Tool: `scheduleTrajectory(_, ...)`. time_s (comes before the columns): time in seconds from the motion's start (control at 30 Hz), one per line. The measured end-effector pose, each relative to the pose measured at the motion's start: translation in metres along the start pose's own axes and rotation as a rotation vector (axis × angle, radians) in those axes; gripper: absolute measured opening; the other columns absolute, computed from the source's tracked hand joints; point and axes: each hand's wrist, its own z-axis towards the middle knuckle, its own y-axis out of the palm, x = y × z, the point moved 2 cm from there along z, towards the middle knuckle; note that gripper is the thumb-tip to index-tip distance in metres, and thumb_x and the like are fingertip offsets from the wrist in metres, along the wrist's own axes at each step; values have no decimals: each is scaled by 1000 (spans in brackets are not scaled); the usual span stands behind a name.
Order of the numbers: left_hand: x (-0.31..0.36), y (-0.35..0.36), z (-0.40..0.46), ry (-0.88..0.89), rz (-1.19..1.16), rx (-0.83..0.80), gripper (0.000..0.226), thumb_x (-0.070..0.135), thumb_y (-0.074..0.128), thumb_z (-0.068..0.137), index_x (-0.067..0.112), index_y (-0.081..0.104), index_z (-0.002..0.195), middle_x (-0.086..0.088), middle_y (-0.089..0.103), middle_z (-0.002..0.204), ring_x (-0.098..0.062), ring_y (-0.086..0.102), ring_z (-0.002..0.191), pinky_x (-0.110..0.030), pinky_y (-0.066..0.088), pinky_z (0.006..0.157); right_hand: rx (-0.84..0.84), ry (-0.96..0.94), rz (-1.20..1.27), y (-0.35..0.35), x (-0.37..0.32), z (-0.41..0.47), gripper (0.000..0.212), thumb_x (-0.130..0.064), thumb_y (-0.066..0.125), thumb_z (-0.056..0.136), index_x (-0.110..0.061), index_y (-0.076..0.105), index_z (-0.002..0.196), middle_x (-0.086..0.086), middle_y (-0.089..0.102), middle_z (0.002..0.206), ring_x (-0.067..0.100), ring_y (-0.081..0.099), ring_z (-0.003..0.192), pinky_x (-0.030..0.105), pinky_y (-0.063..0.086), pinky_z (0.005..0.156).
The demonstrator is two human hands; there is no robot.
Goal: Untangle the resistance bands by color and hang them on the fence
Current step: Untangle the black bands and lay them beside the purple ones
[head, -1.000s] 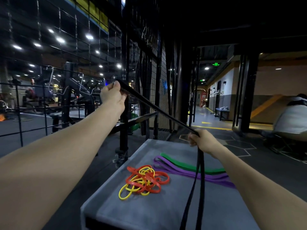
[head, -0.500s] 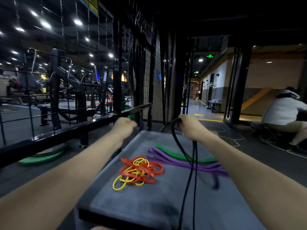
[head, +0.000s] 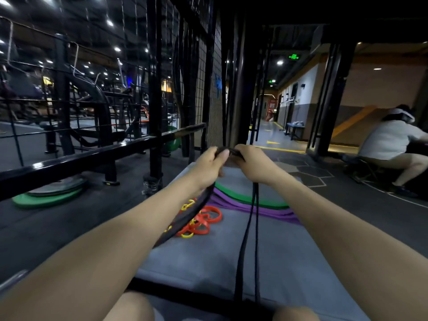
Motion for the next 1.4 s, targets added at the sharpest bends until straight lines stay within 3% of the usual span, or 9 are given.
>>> scheduleTrajectory(0.33, -6, -50, 14, -42, -277, 357, 28, 15, 35, 101, 18, 39, 73, 3, 30, 64, -7, 30, 55, -19, 34, 54, -72, 189, 328, 49, 29, -18, 19, -7, 48, 92, -11, 55, 75, 0, 53, 58, 9, 50, 51, 24, 41, 54)
scheduleTrajectory(0.47, -17, -64, 13, -124, -345, 478, 31, 17, 36, 101, 16, 38, 71, 0, 28, 60, -10, 29, 52, -19, 35, 48, -52, 279, 460, 68, 50, -34, 13, -9, 46, 95, -7, 53, 83, 4, 52, 58, 19, 50, 54, 30, 41, 60)
scheduleTrajectory(0.6, -46, -62, -2, -273, -376, 376, 35, 20, 37, 101, 12, 40, 67, -2, 38, 56, -13, 35, 53, -24, 38, 57, 78, 307, 402, 60, 56, -28, 30, -14, 40, 98, -21, 42, 69, -1, 40, 61, 14, 40, 52, 28, 38, 52)
scheduleTrajectory(0.73, -69, -63, -20, -323, 48, 34, 23, 12, 44, 97, 14, 46, 74, -6, 49, 70, -15, 45, 65, -24, 36, 62, 137, 308, 392, 36, 59, -18, 27, -18, 36, 99, -18, 42, 73, -1, 39, 62, 14, 34, 52, 26, 25, 49)
scheduleTrajectory(0.83, -62, -55, -25, -383, 112, -185, 15, 2, 56, 89, 15, 53, 97, -1, 58, 94, -11, 55, 83, -15, 47, 66, 114, 234, 288, 20, 51, -13, 15, -14, 36, 99, -10, 45, 88, 0, 42, 64, 15, 38, 54, 29, 28, 50)
scheduleTrajectory(0.97, -38, -30, -6, -193, 170, -193, 46, 10, 64, 85, 8, 44, 127, -4, 51, 118, -13, 48, 113, -22, 38, 97, 17, 119, 119, 13, 29, -8, 14, -12, 39, 98, -6, 52, 98, 9, 55, 80, 22, 50, 67, 30, 34, 55)
scheduleTrajectory(1.13, -8, 2, 11, -27, 220, -231, 11, 24, 48, 96, 15, 51, 101, 2, 58, 87, -9, 57, 84, -25, 44, 83, -1, 56, 77, 5, 16, 0, 14, -10, 41, 95, -4, 54, 99, 10, 57, 87, 30, 58, 84, 31, 39, 66)
scheduleTrajectory(1.23, -1, 3, 17, -6, 187, -190, 22, 25, 38, 99, 18, 46, 80, 0, 45, 69, -11, 48, 62, -19, 45, 59, -8, 38, 62, -5, 13, -2, 14, -10, 40, 97, -4, 53, 100, 8, 54, 87, 24, 52, 77, 27, 35, 63)
scheduleTrajectory(1.4, 9, 4, 25, 29, 195, -85, 29, 28, 37, 100, 17, 42, 73, 1, 33, 62, -11, 32, 55, -27, 27, 55, 29, 39, 177, -9, 15, -2, 12, -20, 46, 96, -9, 46, 90, 6, 51, 77, 20, 48, 70, 27, 33, 54)
